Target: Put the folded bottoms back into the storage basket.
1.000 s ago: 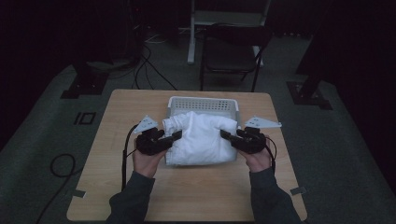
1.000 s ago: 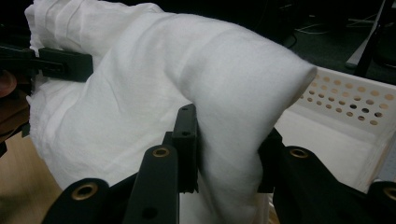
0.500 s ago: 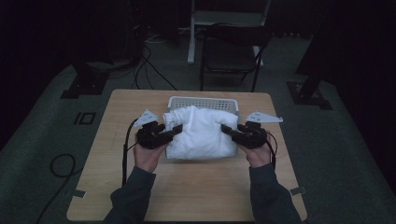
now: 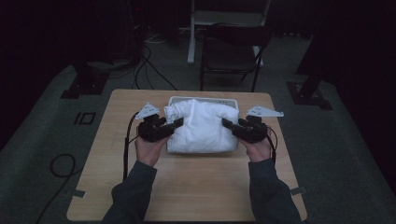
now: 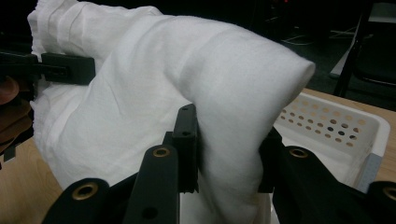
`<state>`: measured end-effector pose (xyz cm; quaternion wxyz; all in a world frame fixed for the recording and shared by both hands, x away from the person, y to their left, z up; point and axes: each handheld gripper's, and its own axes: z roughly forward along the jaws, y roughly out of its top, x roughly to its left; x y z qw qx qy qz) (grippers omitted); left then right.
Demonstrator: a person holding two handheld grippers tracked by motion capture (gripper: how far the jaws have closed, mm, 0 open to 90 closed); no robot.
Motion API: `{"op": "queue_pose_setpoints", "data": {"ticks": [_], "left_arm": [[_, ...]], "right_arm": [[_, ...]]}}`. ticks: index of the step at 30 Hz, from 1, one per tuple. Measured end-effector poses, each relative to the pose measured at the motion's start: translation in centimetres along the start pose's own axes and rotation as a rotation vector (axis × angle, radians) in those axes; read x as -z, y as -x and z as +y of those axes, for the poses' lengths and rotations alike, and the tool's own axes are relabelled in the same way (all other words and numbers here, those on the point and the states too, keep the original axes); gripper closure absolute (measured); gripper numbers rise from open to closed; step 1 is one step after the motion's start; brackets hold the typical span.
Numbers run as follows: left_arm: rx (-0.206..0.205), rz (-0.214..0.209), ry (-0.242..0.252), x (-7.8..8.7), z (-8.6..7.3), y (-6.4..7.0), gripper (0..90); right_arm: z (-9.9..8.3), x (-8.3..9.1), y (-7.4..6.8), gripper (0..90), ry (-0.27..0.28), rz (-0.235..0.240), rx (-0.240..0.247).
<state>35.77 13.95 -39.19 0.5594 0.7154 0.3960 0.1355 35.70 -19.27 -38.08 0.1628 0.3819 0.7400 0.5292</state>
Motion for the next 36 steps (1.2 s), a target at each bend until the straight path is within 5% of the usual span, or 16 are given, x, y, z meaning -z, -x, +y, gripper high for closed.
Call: {"op": "queue_pose_setpoints", "data": {"ticks": [36], "left_arm": [[-0.008,0.046,0.005,-2.7,2.3,-1.9,62.2]], "right_arm": [[2.1,-2.0,1.8,70.6,0.012,-0.049,-0.024]]}}
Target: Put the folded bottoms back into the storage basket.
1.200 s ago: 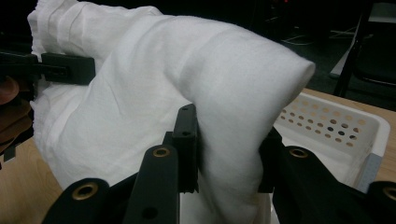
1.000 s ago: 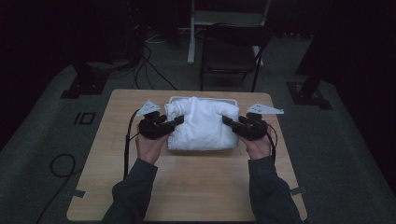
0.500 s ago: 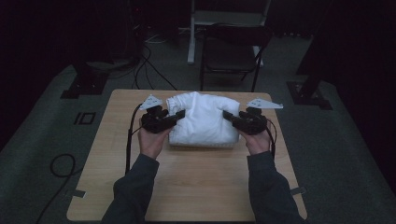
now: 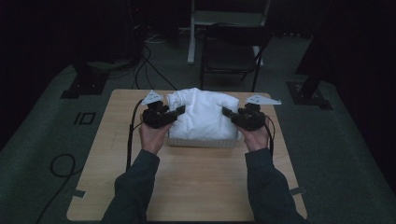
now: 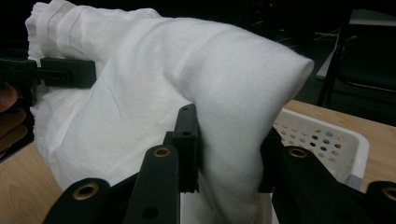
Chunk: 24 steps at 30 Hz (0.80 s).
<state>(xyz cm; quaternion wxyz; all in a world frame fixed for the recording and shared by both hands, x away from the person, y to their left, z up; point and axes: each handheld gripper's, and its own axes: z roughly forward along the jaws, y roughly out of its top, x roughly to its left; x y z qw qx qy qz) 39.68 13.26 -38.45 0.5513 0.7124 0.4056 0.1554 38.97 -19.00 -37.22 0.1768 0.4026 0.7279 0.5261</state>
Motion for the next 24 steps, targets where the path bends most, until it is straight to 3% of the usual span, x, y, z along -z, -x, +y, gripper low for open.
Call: {"op": "queue_pose_setpoints", "data": {"ticks": [14,24], "left_arm": [[-0.017,0.015,-0.007,-1.0,0.8,-0.6,62.4],[0.004,0.014,-0.019,-2.1,0.6,-1.3,62.4]], "right_arm": [[0.5,-0.9,0.8,70.6,-0.004,-0.014,-0.022],[0.3,-1.8,1.4,70.6,-0.018,-0.027,-0.038]]}}
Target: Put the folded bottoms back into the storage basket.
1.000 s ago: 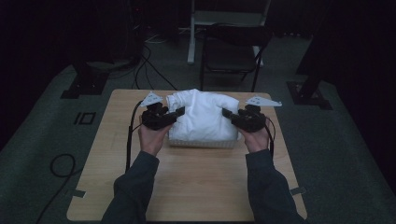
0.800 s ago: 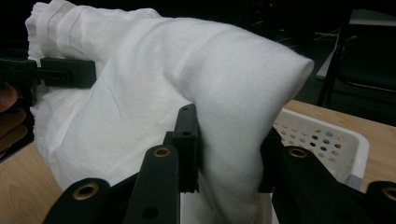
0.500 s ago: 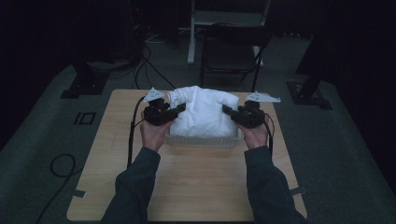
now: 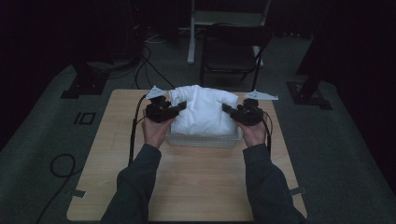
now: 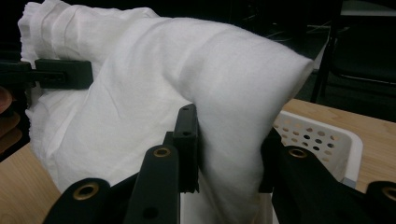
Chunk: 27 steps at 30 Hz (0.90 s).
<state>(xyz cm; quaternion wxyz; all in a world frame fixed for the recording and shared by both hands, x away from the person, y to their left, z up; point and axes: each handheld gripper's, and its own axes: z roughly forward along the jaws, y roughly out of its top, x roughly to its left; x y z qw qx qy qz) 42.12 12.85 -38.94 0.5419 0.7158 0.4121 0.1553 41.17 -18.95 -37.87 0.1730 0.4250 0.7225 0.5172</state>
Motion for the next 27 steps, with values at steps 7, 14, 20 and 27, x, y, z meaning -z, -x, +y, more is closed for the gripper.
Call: {"op": "queue_pose_setpoints", "data": {"ticks": [7,14,20,27], "left_arm": [[0.007,0.009,-0.009,-0.8,0.0,-0.4,62.4],[-0.003,0.025,-0.02,-1.8,0.2,-0.6,62.3],[-0.002,0.056,-0.058,-3.6,-0.3,-1.4,62.3],[0.013,0.106,-0.12,-5.9,-1.4,-2.6,62.2]], "right_arm": [[-0.1,-0.7,0.5,70.7,-0.007,-0.007,-0.015],[-0.2,-1.2,1.1,70.7,-0.013,-0.017,-0.031],[-0.5,-2.6,1.7,70.7,-0.042,-0.045,-0.038],[-1.4,-5.0,2.3,70.6,-0.088,-0.089,-0.035]]}}
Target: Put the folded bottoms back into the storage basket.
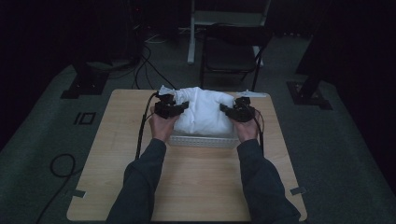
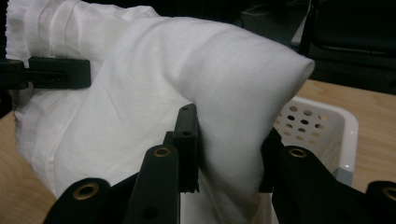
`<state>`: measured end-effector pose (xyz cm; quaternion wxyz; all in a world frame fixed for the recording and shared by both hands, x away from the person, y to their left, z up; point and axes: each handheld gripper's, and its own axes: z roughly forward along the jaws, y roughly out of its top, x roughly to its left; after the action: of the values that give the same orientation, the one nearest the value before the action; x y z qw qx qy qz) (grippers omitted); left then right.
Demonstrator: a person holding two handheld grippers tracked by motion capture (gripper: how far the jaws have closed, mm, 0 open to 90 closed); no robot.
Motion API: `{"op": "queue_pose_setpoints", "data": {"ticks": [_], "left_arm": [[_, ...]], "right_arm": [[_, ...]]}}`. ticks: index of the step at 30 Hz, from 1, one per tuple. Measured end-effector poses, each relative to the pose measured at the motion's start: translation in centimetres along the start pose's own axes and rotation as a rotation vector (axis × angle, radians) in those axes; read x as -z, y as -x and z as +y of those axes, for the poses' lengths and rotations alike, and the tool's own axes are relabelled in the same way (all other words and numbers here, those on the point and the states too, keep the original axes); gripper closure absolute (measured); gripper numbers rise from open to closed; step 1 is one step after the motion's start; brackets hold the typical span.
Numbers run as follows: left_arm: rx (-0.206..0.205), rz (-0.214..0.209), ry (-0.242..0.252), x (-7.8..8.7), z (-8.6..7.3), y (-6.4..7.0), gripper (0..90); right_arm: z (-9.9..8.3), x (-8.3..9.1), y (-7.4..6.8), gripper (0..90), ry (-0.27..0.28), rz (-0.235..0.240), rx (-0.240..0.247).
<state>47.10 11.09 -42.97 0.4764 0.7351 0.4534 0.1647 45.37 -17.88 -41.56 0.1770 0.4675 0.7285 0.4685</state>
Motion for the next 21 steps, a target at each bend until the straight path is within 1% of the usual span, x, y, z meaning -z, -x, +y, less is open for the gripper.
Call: {"op": "queue_pose_setpoints", "data": {"ticks": [3,4,5,6,7,9,10,12,13,14,15,16,17,18,19,20,21], "left_arm": [[0.003,0.02,-0.031,-1.0,-0.4,-0.2,62.2],[0.01,0.027,-0.045,-1.2,-0.6,-0.2,62.3],[0.01,0.027,-0.045,-1.2,-0.6,-0.2,62.3],[0.019,0.04,-0.08,-1.8,-0.9,0.0,62.3],[0.015,0.044,-0.091,-1.9,-1.0,0.1,62.2],[0.004,0.053,-0.111,-2.3,-1.2,0.2,62.2],[0.017,0.056,-0.13,-2.6,-1.4,0.3,62.1],[0.043,0.069,-0.186,-3.3,-1.7,0.3,60.4],[0.063,0.087,-0.237,-3.7,-2.0,0.2,59.2],[0.069,0.102,-0.26,-3.9,-2.2,0.2,56.4],[0.076,0.111,-0.292,-4.2,-2.5,0.2,53.0],[0.077,0.127,-0.297,-4.3,-2.6,0.1,45.2],[0.076,0.156,-0.282,-4.1,-2.6,0.1,39.4],[0.082,0.174,-0.26,-3.7,-2.6,0.0,35.5],[0.08,0.181,-0.237,-3.2,-2.4,0.0,30.9],[0.071,0.173,-0.213,-2.7,-2.2,-0.1,29.6],[0.059,0.186,-0.186,-2.0,-2.0,-0.1,29.1]], "right_arm": [[-0.5,-1.1,0.4,70.6,-0.029,-0.011,-0.012],[-0.7,-1.5,0.5,70.6,-0.037,-0.015,-0.017],[-0.7,-1.5,0.5,70.6,-0.037,-0.015,-0.017],[-0.9,-1.8,0.7,70.6,-0.049,-0.017,-0.025],[-1.4,-2.3,0.8,70.6,-0.08,-0.029,-0.037],[-1.8,-2.6,1.0,70.5,-0.094,-0.036,-0.035],[-2.0,-2.7,1.1,70.5,-0.1,-0.038,-0.036],[-2.4,-3.3,1.5,70.4,-0.143,-0.04,-0.056],[-2.6,-3.6,1.6,70.2,-0.16,-0.042,-0.058],[-2.8,-4.0,1.8,69.7,-0.192,-0.044,-0.058],[-3.0,-4.3,1.8,68.5,-0.211,-0.047,-0.054],[-3.2,-4.7,1.9,65.7,-0.249,-0.06,-0.051],[-3.3,-4.8,1.9,61.2,-0.271,-0.08,-0.051],[-3.5,-5.0,1.9,53.6,-0.279,-0.105,-0.043],[-3.5,-4.9,2.0,42.4,-0.267,-0.127,-0.029],[-3.5,-4.7,2.0,37.8,-0.248,-0.166,-0.015],[-3.4,-4.4,2.0,34.8,-0.225,-0.199,-0.001]]}}
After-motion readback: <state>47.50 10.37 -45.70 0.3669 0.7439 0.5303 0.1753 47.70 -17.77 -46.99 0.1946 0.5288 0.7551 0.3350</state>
